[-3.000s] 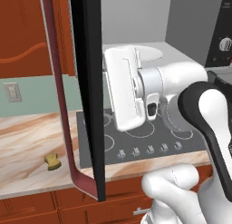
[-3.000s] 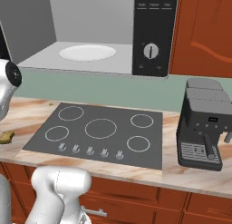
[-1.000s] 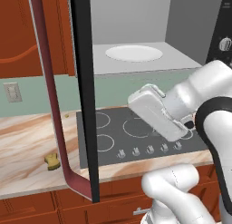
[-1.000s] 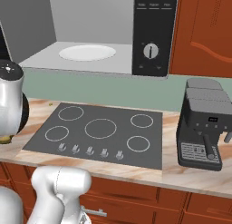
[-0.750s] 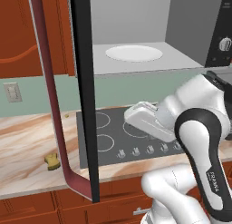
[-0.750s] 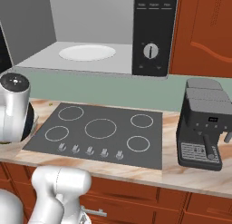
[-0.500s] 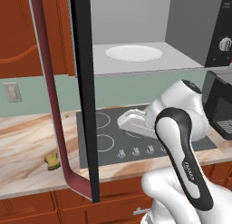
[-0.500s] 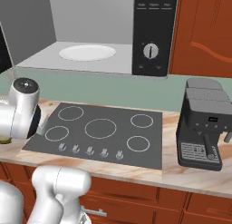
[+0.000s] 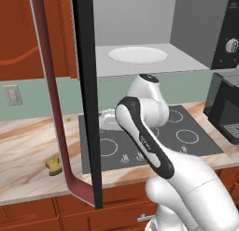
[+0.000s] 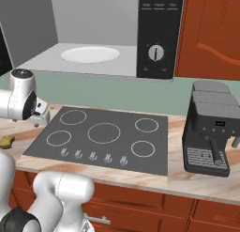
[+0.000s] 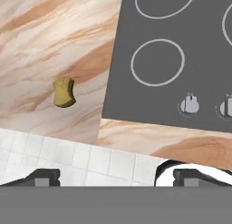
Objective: Place the sponge inside the microwave to prepare for sanitizing.
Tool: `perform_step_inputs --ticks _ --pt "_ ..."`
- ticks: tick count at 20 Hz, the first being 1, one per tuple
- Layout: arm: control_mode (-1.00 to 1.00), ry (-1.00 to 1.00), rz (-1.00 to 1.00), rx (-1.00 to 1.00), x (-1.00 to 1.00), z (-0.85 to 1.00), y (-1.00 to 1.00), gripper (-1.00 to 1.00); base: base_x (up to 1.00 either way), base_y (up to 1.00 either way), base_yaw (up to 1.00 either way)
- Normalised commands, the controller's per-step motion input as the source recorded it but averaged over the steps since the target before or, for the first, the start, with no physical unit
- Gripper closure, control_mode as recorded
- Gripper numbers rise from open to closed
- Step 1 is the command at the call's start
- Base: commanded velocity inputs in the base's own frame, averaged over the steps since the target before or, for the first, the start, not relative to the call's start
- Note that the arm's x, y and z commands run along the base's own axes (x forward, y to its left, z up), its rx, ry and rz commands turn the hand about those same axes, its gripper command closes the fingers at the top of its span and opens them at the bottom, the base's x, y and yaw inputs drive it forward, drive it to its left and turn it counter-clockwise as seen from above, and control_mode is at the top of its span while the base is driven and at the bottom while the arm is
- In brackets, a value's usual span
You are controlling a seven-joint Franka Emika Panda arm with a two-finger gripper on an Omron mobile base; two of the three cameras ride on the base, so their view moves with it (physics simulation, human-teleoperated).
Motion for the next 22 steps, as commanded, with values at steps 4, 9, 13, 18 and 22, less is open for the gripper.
perform_step_inputs --ticks 4,9,13,18,22 --pt "-1.00 -0.03 0.00 -0.11 0.67 -0.71 0.00 -1.00 0.00 0.00 0.00" --pt "-1.00 -0.03 0.02 -0.03 0.37 -0.43 0.13 -1.00 0.00 0.00 0.00" --pt "-1.00 -0.01 0.07 0.00 0.18 -0.12 0.26 -1.00 0.00 0.00 0.00" --pt "-1.00 -0.02 0.06 0.00 0.08 -0.06 0.50 -1.00 0.00 0.00 0.00" --pt "-1.00 -0.01 0.04 0.00 0.14 -0.47 0.34 -1.00 0.00 0.00 0.00"
